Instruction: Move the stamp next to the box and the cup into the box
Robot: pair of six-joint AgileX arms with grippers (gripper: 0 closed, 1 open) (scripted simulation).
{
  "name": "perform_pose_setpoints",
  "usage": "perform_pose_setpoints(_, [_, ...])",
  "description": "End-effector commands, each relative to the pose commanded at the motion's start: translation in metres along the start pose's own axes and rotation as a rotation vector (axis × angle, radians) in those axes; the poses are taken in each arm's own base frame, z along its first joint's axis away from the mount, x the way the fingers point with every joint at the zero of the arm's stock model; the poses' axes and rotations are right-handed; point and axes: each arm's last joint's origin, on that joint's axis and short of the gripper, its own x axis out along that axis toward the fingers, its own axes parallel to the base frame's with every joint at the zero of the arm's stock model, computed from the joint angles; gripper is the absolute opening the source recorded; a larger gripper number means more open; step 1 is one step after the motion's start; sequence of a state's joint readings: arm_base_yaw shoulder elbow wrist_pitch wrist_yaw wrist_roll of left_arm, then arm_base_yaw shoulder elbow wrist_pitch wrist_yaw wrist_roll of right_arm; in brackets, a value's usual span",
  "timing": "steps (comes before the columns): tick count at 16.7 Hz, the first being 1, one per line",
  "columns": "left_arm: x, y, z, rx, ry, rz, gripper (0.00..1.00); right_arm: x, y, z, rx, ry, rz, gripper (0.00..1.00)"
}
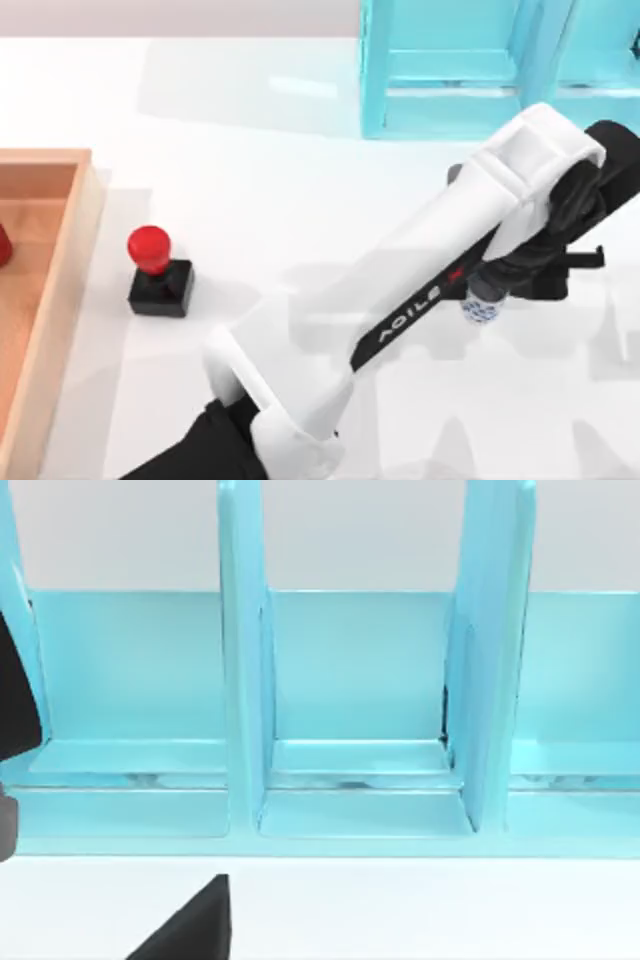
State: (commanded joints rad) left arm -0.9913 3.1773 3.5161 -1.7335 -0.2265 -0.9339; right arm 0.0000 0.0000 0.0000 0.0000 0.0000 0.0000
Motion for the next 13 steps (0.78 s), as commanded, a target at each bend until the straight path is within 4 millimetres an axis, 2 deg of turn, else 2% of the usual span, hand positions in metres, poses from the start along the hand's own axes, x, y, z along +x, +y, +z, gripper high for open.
perform_pose_setpoints(8, [-0.002, -0.001, 0.000, 0.005, -0.001, -0.002, 0.00, 0.000, 0.000, 0.000, 0.000, 0.000, 0.000, 1.00])
perform_pose_setpoints(13, [-0.026, -0.001, 0.022, -0.002, -0.016, -0.020, 0.00, 0.000, 0.000, 0.000, 0.000, 0.000, 0.000, 1.00])
